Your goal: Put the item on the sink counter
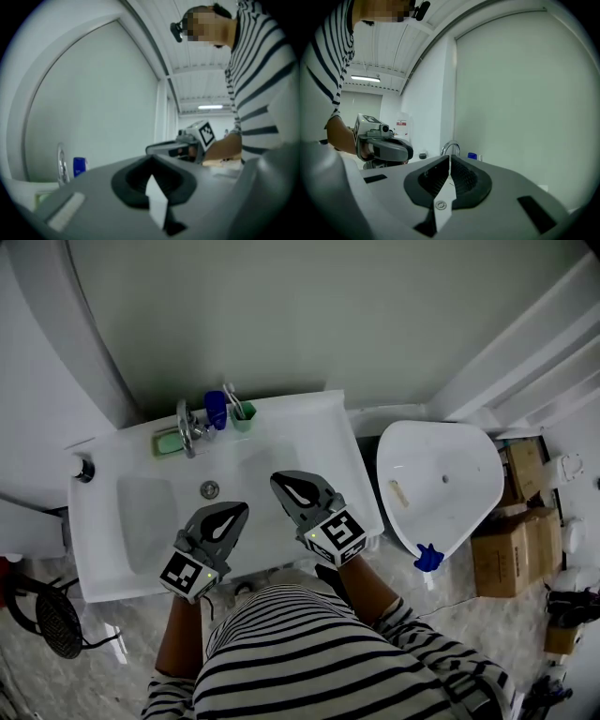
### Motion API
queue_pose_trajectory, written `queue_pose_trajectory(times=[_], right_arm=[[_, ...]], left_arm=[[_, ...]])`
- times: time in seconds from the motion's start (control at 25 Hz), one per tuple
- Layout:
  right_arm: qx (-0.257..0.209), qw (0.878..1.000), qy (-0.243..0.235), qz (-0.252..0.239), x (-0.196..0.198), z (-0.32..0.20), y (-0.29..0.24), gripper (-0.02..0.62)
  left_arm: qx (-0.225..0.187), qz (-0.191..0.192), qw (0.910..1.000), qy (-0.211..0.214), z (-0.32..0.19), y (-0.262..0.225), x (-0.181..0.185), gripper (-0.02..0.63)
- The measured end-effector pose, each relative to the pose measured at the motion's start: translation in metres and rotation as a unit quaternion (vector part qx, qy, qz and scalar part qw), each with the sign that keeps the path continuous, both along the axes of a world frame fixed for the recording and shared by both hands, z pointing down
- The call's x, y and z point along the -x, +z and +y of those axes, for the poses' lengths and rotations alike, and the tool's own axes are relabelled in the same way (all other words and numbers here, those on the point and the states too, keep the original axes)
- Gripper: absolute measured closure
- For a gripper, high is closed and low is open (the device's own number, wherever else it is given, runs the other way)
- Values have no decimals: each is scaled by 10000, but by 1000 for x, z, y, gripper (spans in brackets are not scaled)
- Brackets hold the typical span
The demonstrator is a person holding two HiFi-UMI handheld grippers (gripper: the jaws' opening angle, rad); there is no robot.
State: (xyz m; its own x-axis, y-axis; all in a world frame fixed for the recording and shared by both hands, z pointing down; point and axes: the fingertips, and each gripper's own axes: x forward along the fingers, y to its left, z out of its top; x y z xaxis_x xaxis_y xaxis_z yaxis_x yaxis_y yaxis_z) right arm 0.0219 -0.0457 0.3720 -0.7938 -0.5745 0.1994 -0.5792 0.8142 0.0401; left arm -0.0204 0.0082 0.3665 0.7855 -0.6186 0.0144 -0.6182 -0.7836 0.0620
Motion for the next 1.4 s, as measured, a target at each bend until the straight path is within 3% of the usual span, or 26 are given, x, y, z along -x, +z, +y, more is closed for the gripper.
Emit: queue_pose_trajectory(times=[0.24, 0.64, 1.4], right_arm=[[52, 9995, -211, -244, 4, 26, -7, 578], [25, 9982, -277, -530, 10, 45, -14, 588], [-35, 9976, -603, -340, 17, 47, -20, 589]], left_arm=[[-16, 155, 9998, -102, 11, -10, 5, 600], [26, -7, 10000, -15, 17, -18, 4, 600], [-2, 47, 10000, 76, 2, -21, -4, 600]])
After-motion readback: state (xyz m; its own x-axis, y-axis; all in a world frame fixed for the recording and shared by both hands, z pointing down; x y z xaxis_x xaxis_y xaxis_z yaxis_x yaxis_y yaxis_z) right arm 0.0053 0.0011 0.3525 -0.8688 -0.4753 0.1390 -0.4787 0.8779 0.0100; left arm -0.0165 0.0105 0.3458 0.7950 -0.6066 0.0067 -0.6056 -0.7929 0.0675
